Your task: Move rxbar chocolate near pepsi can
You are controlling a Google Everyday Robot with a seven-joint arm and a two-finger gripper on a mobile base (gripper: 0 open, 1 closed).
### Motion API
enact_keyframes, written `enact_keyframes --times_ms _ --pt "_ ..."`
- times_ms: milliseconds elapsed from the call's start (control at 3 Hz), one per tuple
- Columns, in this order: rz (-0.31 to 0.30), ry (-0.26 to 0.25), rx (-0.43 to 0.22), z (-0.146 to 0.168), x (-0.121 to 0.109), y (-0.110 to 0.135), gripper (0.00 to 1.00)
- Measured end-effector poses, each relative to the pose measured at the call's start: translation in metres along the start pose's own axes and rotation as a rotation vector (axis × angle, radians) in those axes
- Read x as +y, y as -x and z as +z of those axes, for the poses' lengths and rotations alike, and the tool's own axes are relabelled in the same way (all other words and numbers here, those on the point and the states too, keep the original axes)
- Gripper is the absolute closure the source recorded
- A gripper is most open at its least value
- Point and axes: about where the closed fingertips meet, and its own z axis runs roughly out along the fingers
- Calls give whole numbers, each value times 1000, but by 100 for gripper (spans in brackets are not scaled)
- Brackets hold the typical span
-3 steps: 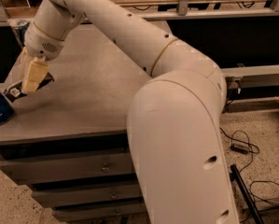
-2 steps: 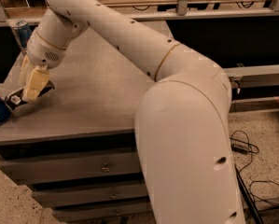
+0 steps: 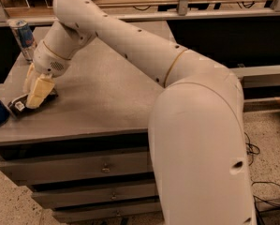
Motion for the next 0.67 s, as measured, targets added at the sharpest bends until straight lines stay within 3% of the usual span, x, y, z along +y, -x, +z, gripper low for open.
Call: enact_keyframes --times_ms 333,667 --pt "-1 7 -1 4 1 1 28" --pt "-1 11 -1 6 1 1 4"
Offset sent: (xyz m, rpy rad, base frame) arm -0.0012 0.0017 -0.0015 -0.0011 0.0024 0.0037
